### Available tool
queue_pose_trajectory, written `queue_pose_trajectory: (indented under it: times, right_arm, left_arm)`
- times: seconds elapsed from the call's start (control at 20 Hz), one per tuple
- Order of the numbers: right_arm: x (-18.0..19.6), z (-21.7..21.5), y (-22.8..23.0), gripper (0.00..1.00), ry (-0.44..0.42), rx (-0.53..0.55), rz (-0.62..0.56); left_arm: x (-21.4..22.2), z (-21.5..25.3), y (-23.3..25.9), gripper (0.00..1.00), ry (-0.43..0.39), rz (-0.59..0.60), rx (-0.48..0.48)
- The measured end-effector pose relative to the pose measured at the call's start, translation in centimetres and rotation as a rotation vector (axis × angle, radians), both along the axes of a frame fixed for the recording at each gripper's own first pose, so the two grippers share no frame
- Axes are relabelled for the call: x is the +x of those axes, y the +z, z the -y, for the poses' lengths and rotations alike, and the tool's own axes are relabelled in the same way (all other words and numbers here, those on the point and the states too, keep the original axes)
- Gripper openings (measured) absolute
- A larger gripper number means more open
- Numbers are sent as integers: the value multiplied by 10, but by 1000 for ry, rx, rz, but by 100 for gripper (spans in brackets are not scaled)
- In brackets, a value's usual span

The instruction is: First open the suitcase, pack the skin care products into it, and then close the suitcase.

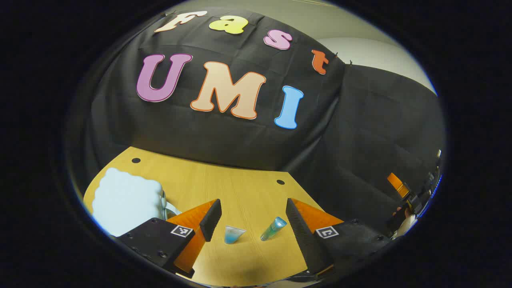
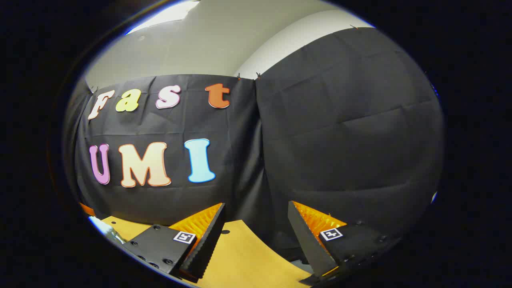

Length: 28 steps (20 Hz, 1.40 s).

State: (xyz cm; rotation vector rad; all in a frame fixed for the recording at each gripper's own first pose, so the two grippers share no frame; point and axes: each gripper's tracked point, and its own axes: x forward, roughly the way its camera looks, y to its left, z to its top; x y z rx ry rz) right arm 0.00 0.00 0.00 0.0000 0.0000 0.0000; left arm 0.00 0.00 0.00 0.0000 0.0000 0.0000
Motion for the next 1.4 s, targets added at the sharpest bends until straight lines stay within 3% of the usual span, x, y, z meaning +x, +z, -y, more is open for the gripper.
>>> queue_pose_trajectory:
  times: [0.05, 0.25, 0.45, 0.65, 0.95, 1.25, 1.4]
  right_arm:
    - [-8, -15, 2, 97, 21, 11, 4]
    - [-24, -54, 0, 97, 73, 34, -1]
    - [-26, -68, -11, 97, 94, 15, -30]
    - [-28, -82, -18, 100, 113, 24, -46]
    - [-36, -121, -42, 97, 180, 41, -95]
    - [-30, -158, -61, 97, 252, 58, -144]
    - [-30, -166, -65, 97, 266, 71, -156]
  left_arm:
    - [2, 1, 3, 95, -3, 9, 11]
    - [0, 0, 10, 95, -8, 29, 44]
    - [-6, -10, 10, 95, 0, 29, 35]
    - [-13, -31, 11, 95, 45, 29, 30]
    - [-26, -71, 10, 95, 140, 7, 19]
    - [-27, -107, -5, 95, 202, -57, -14]
    - [-8, -122, -24, 95, 202, -153, -35]
